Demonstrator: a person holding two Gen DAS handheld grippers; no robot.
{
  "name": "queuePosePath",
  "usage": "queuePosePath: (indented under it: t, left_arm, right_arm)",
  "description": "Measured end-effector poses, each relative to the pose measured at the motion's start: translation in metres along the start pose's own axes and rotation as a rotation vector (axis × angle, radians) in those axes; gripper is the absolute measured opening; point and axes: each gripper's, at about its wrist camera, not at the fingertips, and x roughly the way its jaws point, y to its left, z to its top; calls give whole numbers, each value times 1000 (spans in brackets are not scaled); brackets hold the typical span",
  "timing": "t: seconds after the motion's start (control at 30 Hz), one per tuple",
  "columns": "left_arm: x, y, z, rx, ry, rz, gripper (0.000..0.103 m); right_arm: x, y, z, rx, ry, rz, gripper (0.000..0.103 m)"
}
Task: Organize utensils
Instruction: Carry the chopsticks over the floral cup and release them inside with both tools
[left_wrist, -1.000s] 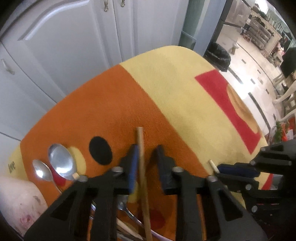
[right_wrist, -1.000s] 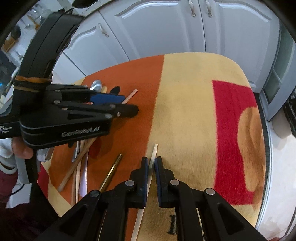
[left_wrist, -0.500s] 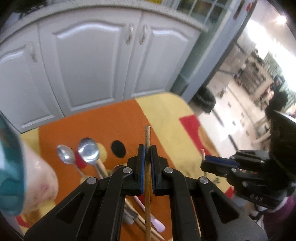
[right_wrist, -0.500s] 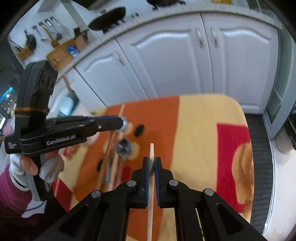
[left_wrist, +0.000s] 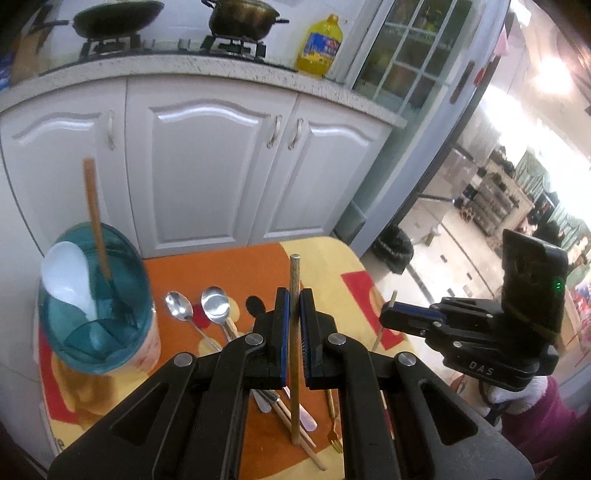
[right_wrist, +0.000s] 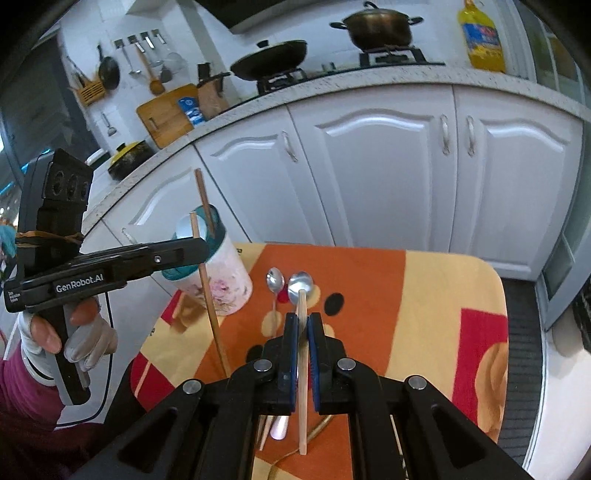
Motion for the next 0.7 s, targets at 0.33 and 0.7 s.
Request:
queuePosePath:
  t: [0.33,0.7]
  left_arm:
    - [-40,9,11,-11,-86,38,4]
    - [-70,32,24,-44,-157,105,4]
  right_arm:
    - [-11,25,30,-69,-65,7,5]
    - [-4,59,70,-155,-94,25,5]
